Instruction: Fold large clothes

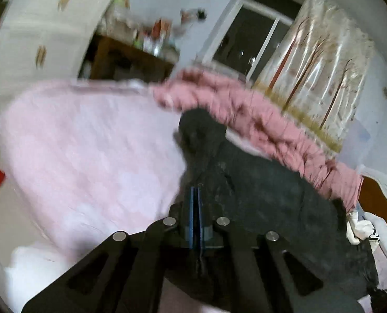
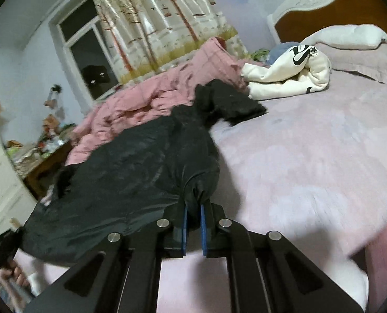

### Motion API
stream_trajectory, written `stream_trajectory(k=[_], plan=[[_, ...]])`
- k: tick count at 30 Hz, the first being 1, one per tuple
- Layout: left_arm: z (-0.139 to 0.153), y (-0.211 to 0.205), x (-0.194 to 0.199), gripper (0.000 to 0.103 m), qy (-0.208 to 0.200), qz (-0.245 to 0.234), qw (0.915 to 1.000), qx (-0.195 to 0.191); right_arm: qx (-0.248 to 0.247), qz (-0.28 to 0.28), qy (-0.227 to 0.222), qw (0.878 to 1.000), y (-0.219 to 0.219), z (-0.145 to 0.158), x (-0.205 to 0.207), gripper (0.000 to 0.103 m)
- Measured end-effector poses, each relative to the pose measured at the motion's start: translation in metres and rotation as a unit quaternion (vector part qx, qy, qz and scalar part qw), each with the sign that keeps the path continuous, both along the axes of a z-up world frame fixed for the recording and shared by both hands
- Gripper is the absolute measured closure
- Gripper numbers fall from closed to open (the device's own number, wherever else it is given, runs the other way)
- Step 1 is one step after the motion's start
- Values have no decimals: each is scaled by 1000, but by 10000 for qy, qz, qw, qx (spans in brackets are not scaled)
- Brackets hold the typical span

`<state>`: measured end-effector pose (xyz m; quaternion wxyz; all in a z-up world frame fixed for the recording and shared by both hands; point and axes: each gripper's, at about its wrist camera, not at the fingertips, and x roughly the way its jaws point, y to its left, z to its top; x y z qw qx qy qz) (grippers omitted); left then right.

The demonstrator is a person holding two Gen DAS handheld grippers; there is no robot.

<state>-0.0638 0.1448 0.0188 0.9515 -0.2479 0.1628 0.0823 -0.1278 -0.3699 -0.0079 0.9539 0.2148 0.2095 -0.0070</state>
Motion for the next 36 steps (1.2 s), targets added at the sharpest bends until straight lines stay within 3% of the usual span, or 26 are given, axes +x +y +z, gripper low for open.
stream_trajectory(k=[4,7,10,13,17,21,25,28,32,36], plan=[[33,17,-33,101,-248,266,9993,131,21,392,-450,9982,16,20,-59,95],[38,21,-30,102,-140,329,9987,351,178,380,-542,9976,18,26,-71,95],[30,21,-11,102,40,276,9994,189,439,195,-467,9978,12,23,-52,95],[38,19,4,102,-107,402,9989,235,608,174,-526,9966,5,31,-23,95],[57,12,43,102,-63,439,9979,481,266,92,-470,9985,9,48,27,95],[59,12,100,102,354,500,9967,537,91,37,24,9999,12,53,96,94],[47,11,141,101,713,615,9932,682,65,30,376,9993,13,51,147,92],[32,8,168,100,1074,688,9870,978,-442,-127,649,9968,21,43,182,85],[-1,12,184,99,1566,580,9809,1001,-500,-127,981,9938,24,18,200,85],[-34,16,182,99,2087,339,9732,903,-360,-44,1248,9915,17,-6,193,85]])
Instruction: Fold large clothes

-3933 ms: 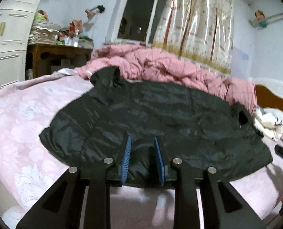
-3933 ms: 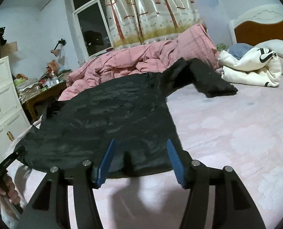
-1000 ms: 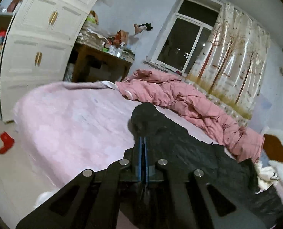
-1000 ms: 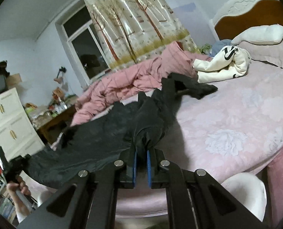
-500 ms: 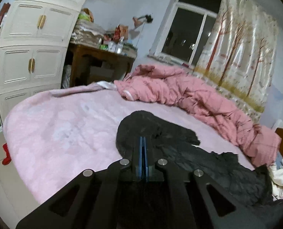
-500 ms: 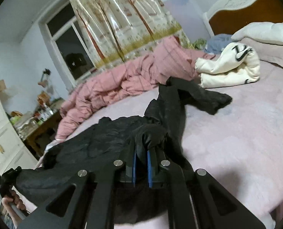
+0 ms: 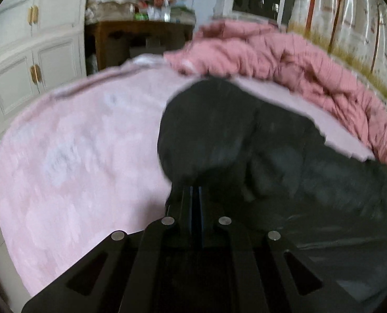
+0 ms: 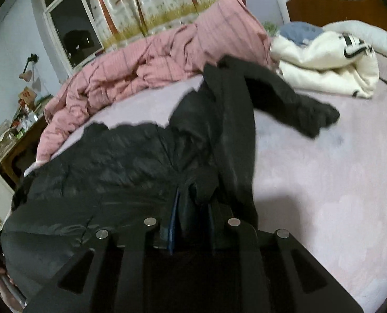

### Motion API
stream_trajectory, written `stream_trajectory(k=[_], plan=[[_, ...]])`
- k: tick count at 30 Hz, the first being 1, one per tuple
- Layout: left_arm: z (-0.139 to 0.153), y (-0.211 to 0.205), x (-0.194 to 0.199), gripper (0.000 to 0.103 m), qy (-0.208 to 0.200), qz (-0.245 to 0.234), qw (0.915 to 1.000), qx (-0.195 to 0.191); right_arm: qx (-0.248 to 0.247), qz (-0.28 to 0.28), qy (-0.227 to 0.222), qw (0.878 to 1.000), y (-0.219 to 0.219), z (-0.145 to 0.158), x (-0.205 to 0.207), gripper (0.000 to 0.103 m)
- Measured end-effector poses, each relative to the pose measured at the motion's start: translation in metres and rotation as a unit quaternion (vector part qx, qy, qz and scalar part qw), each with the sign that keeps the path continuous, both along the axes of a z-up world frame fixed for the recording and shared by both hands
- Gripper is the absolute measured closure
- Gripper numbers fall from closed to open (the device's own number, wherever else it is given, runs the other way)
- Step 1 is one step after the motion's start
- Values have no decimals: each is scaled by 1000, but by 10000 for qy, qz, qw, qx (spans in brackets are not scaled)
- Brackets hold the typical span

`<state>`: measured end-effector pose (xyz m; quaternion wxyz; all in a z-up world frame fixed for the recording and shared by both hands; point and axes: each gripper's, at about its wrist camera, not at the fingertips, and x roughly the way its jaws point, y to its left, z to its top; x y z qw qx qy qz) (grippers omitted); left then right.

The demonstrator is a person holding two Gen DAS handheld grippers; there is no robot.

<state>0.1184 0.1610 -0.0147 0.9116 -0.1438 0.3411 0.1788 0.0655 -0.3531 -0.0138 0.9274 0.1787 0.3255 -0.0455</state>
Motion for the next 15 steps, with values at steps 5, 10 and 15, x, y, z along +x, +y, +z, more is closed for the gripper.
stream_trajectory(k=[5,10,15], plan=[[-5,3,-35,99,-38,82,9993,369,-419,-38,-67,9991,4,-9,-35,85],[-11,13,-48,99,-33,24,9999,128,-799,77,-7,9968,10,-16,-39,77],[51,-37,-95,99,-1153,-559,9883,825,-899,-97,-1095,9899,14,29,-72,39]])
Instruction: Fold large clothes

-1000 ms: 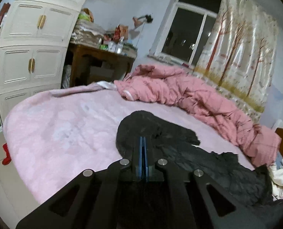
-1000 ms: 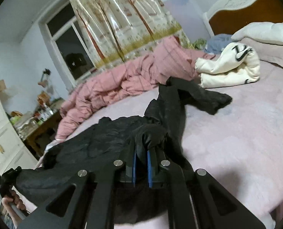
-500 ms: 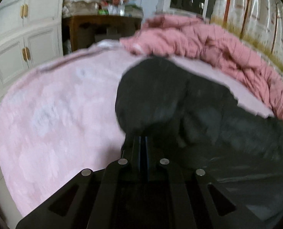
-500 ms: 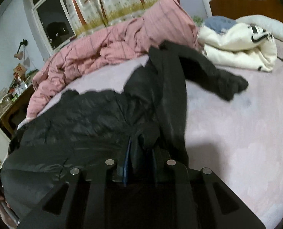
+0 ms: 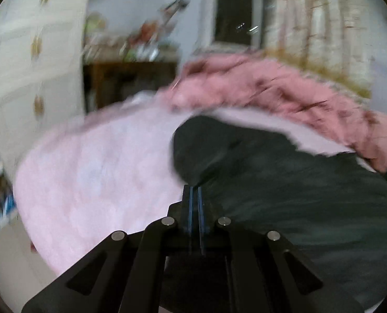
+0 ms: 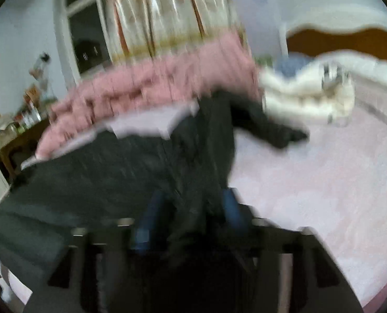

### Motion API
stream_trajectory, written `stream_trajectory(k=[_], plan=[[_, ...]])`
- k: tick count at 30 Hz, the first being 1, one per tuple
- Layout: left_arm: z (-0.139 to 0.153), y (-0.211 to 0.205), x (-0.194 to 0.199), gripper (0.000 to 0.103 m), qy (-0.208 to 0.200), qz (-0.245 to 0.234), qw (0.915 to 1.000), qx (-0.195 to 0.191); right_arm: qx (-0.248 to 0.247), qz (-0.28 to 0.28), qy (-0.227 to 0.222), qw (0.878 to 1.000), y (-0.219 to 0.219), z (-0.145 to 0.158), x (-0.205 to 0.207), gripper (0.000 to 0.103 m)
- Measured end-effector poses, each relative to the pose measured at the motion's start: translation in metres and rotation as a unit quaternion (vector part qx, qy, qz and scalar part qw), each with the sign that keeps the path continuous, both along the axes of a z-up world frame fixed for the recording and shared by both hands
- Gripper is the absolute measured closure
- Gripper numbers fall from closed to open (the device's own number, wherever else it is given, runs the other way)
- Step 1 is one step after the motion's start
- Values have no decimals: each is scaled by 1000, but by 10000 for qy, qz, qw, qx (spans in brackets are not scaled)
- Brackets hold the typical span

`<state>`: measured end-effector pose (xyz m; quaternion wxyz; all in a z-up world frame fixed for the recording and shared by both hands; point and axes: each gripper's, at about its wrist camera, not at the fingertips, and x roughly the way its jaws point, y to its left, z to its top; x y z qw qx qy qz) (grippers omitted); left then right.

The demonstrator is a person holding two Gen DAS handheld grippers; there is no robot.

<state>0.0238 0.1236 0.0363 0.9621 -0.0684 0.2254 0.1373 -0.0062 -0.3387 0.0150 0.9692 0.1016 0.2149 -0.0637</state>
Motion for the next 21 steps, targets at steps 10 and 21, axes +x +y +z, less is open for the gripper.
stream_trajectory(k=[10,21], plan=[[45,-110,55,99,270,-1883,9817,-105,274,1691,-78,9852,95,65,21,33],[-62,-125,69,99,1568,-1983,9671,-276,395,2070,1276,9692,135,-42,50,33]])
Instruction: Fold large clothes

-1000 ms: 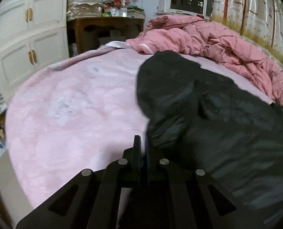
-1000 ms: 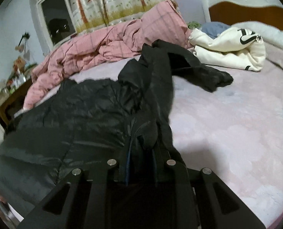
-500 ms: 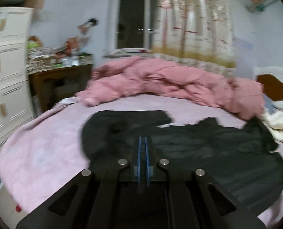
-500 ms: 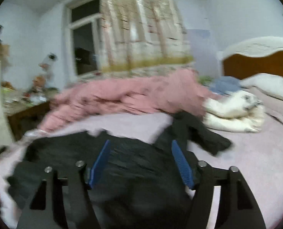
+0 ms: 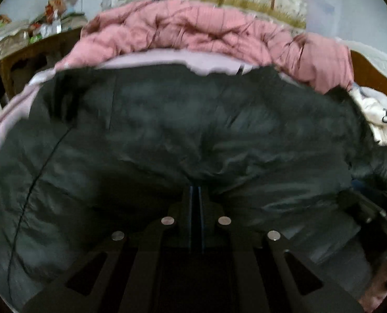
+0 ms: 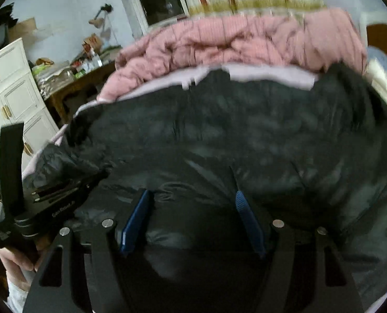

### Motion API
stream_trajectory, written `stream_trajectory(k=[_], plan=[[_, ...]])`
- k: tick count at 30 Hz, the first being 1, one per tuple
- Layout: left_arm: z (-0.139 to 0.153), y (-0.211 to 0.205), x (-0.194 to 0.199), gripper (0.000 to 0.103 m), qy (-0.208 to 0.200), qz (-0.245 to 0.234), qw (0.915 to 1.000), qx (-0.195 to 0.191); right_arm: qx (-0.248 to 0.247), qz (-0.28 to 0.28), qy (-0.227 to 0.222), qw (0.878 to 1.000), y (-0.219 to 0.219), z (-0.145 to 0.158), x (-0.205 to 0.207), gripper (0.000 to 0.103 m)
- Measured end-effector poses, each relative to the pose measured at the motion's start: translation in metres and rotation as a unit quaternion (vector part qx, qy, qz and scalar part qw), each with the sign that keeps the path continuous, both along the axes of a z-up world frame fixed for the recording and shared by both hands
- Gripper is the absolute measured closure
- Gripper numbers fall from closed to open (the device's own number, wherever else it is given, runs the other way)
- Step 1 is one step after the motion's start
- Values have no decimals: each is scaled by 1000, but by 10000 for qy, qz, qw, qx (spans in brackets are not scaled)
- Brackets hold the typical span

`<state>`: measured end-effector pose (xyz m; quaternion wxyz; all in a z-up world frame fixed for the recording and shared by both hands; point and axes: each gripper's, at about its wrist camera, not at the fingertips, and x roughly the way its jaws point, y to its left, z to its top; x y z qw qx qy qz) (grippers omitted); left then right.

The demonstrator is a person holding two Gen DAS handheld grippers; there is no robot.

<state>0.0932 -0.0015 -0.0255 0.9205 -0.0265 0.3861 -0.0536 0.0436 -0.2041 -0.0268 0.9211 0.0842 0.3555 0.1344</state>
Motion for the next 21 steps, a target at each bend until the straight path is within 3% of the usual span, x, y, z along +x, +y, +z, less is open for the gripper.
stream_trajectory(k=[6,10,13,15,17,18,21], plan=[[-6,-4,-12,99,-225,125,9991,322,-135,20,20,9999,0,-16,0,33],[3,3,-21,99,-365,170,9989,243,-62,45,-50,10000,-6,-6,-3,33],[28,25,-39,99,-814,224,9964,73,-242,-236,-841,9959,-25,27,-35,33],[43,45,-49,92,-1064,508,9930,111,-451,-589,-1112,9910,-39,38,-47,33],[49,64,-47,87,-1060,815,9906,293,-609,-1077,-1260,9843,-64,44,-53,33],[48,74,-44,87,-997,977,9896,352,-633,-1162,-1231,9835,-71,44,-53,33],[30,103,-32,87,-547,1394,9881,354,-863,-1535,-506,9831,-99,21,-31,33]])
